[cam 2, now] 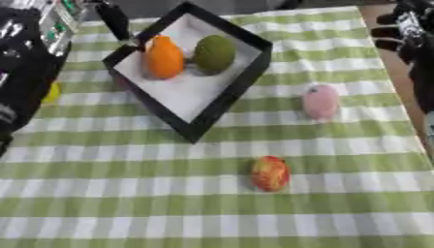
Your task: Pick up objects on the table and place them in the box.
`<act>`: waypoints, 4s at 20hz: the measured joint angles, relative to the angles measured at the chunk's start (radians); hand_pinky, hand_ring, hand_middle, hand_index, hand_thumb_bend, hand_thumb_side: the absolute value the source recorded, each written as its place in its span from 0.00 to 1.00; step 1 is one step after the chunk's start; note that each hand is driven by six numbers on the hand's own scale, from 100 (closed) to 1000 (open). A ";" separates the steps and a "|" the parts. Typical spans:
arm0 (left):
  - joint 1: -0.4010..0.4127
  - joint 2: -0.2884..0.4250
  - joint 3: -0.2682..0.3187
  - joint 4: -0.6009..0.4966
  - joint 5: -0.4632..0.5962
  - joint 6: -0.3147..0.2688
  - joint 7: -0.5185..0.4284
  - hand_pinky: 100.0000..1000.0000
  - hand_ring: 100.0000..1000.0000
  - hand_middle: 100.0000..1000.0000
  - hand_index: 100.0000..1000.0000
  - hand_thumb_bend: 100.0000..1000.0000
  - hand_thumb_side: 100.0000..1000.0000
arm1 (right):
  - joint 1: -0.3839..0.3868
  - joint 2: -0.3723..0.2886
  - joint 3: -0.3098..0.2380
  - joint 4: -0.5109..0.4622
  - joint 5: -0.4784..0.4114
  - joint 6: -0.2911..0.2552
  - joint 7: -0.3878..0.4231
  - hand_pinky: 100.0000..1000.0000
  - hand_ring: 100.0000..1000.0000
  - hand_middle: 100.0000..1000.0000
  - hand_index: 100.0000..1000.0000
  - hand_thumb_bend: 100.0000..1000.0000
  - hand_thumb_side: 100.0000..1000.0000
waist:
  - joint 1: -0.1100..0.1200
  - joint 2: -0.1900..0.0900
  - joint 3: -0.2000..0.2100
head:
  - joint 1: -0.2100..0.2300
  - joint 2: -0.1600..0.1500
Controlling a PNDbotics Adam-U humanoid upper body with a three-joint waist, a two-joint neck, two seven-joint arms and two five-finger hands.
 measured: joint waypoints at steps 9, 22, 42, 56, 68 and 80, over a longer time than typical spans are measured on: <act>0.019 0.131 0.032 0.039 0.054 0.031 -0.040 0.79 0.78 0.76 0.84 0.68 0.11 | 0.010 -0.009 -0.006 0.000 0.000 -0.008 -0.009 0.78 0.72 0.65 0.88 0.00 0.54 | -0.007 -0.001 0.024 | -0.031 0.007; 0.048 0.173 0.088 0.178 0.114 0.030 -0.072 0.80 0.79 0.77 0.84 0.64 0.20 | 0.014 -0.017 -0.006 0.000 0.000 -0.011 -0.012 0.78 0.72 0.65 0.88 0.00 0.54 | -0.018 -0.001 0.024 | -0.038 0.003; 0.125 0.268 0.045 0.234 0.212 0.033 -0.213 0.79 0.80 0.79 0.85 0.75 0.12 | 0.023 -0.025 -0.009 0.000 0.001 -0.008 -0.018 0.78 0.71 0.65 0.88 0.00 0.56 | -0.018 -0.001 0.029 | -0.018 0.002; 0.125 0.204 0.062 0.330 0.093 0.035 -0.108 0.77 0.78 0.76 0.83 0.75 0.06 | 0.024 -0.024 -0.012 0.000 0.004 -0.006 -0.019 0.78 0.71 0.65 0.88 0.00 0.57 | -0.018 -0.001 0.018 | -0.002 0.002; 0.123 0.188 0.076 0.351 0.074 0.050 -0.070 0.75 0.75 0.71 0.78 0.68 0.00 | 0.024 -0.023 -0.012 0.000 0.008 -0.004 -0.018 0.78 0.71 0.65 0.88 0.00 0.57 | -0.018 -0.001 0.014 | 0.003 0.002; 0.115 0.188 0.082 0.352 0.054 0.052 -0.135 0.72 0.69 0.64 0.73 0.53 0.00 | 0.024 -0.023 -0.012 0.000 0.008 -0.002 -0.019 0.78 0.71 0.65 0.88 0.00 0.56 | -0.018 -0.001 0.019 | 0.005 0.002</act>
